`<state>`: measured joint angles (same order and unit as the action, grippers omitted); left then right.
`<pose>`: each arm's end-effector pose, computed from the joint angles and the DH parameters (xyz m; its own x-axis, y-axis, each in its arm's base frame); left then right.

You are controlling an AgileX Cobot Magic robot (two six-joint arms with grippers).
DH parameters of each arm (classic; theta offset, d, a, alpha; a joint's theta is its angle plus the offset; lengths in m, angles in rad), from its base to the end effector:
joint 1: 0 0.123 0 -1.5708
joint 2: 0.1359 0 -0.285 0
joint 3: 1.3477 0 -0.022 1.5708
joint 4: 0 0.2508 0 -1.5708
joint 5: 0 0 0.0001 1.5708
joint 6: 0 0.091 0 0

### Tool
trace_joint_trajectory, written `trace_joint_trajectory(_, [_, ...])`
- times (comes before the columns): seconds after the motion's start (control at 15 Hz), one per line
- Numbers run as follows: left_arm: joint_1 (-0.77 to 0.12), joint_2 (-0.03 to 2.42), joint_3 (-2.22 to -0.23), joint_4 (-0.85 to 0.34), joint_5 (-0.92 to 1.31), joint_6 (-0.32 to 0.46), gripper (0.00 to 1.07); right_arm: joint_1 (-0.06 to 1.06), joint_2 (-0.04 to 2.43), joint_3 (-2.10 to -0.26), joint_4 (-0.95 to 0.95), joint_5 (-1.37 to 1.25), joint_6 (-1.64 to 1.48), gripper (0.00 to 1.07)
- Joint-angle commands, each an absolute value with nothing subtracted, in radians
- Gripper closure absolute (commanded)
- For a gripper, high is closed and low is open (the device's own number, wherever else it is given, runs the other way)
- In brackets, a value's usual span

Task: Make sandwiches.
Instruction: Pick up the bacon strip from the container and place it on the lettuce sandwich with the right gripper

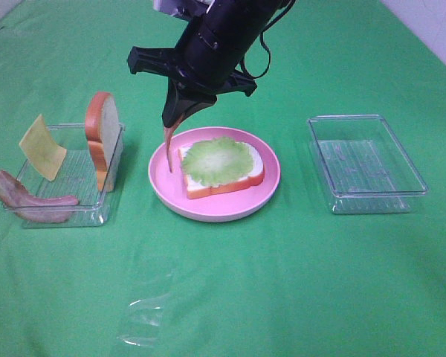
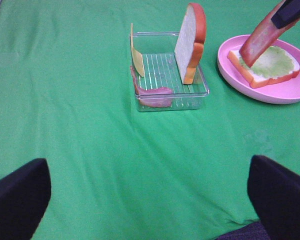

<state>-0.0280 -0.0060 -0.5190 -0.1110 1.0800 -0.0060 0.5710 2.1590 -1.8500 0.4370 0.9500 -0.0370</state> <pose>-0.0093 -0.0086 0.2813 -0.4544 -0.0455 -0.8896 0.0887 0.9914 -0.0960 0.3828 0.2832 0.2257 -0.8824 -0.3143 -0.3502 -0.4443 0.8015 0.4002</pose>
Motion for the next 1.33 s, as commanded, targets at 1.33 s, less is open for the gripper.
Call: trace_joint_trajectory(1.33, [-0.026,-0.019,-0.518,-0.113,1.074,-0.010,0.07,0.568,2.266,-1.852,-0.037,0.888,0.143,1.07])
